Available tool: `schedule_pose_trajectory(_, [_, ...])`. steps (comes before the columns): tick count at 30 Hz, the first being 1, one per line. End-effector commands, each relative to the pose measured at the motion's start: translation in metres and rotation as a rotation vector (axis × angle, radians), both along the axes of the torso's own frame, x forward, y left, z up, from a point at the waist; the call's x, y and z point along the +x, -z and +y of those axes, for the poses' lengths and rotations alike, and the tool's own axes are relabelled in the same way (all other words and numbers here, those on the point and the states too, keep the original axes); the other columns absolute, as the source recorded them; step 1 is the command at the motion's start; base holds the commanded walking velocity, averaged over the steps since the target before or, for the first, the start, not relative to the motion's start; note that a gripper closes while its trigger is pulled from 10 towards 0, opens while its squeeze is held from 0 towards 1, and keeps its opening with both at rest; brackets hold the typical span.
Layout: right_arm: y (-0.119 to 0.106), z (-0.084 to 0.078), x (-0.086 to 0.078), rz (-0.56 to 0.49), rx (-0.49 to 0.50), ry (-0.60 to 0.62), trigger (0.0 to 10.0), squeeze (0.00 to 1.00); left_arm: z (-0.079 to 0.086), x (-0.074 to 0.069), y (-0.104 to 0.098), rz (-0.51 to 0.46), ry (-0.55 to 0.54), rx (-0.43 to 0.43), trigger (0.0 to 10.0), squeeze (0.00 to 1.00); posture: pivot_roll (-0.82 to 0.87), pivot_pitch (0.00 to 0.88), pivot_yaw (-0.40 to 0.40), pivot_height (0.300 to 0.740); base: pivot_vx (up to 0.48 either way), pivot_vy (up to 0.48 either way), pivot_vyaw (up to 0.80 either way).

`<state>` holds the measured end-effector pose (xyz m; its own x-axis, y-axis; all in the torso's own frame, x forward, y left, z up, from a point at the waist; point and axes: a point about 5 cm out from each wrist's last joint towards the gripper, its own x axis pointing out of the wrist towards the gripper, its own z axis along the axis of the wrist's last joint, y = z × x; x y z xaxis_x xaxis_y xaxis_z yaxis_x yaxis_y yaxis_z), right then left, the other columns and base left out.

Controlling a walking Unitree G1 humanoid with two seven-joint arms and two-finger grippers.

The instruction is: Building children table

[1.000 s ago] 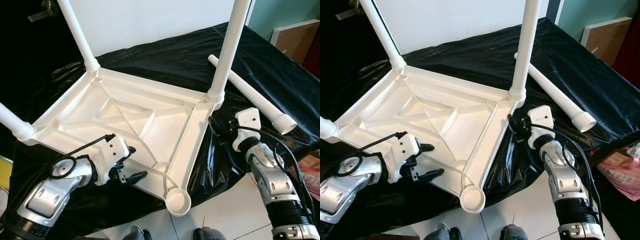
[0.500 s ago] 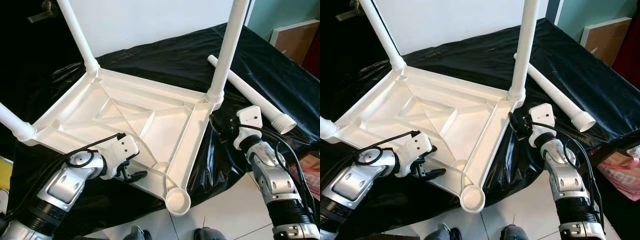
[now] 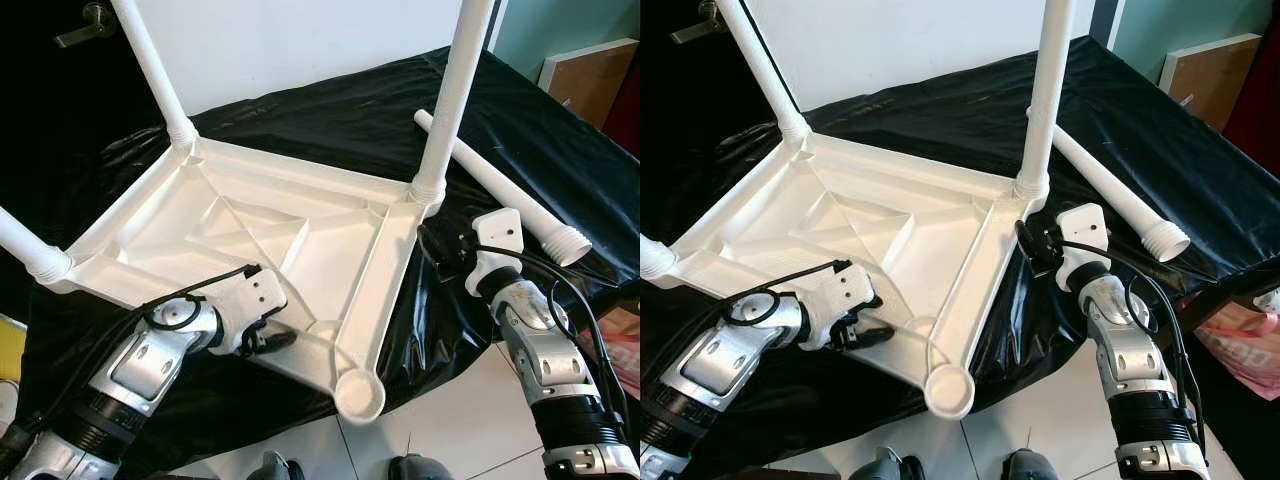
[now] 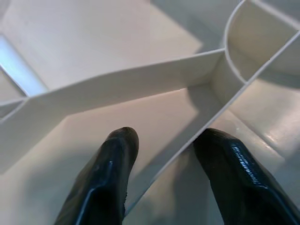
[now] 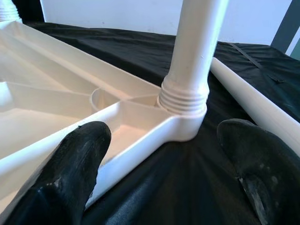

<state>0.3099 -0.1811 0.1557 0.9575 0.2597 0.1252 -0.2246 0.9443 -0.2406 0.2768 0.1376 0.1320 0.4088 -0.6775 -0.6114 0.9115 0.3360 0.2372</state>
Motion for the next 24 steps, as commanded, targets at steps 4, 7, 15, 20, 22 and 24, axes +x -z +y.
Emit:
schedule_pose_trajectory(4, [0.002, 0.003, 0.000, 0.007, 0.012, 0.005, 10.0, 0.00, 0.006, 0.006, 0.003, -0.020, -0.129, -0.026, 0.0, 0.00, -0.10, 0.123, 0.087, 0.740, 0.000, 0.000, 0.00])
schedule_pose_trajectory(7, [0.002, 0.003, 0.001, 0.005, 0.020, 0.014, 10.0, 0.00, 0.006, 0.009, 0.001, -0.039, -0.161, -0.042, 0.0, 0.00, -0.10, 0.123, 0.087, 0.740, 0.000, 0.000, 0.00])
schedule_pose_trajectory(15, [0.001, 0.002, 0.003, 0.002, 0.030, 0.028, 10.0, 0.00, -0.005, 0.009, 0.006, -0.043, -0.161, -0.064, 0.0, 0.00, -0.09, 0.122, 0.086, 0.740, 0.000, 0.000, 0.00])
schedule_pose_trajectory(20, [0.001, 0.000, 0.003, 0.000, 0.030, 0.030, 10.0, 0.00, -0.012, 0.009, 0.006, -0.041, -0.131, -0.065, 4.4, 0.00, -0.09, 0.120, 0.085, 0.740, 0.000, 0.000, 0.00])
schedule_pose_trajectory(22, [-0.001, -0.001, 0.004, -0.005, 0.027, 0.031, 10.0, 0.00, -0.019, 0.010, 0.004, -0.026, -0.098, -0.087, 10.0, 0.00, -0.10, 0.117, 0.085, 0.740, 0.000, 0.000, 0.00])
schedule_pose_trajectory(24, [-0.001, -0.001, 0.004, -0.006, 0.026, 0.031, 10.0, 0.00, -0.019, 0.011, 0.003, -0.026, -0.096, -0.095, 10.0, 1.00, -0.10, 0.114, 0.086, 0.740, 0.000, 0.000, 0.00])
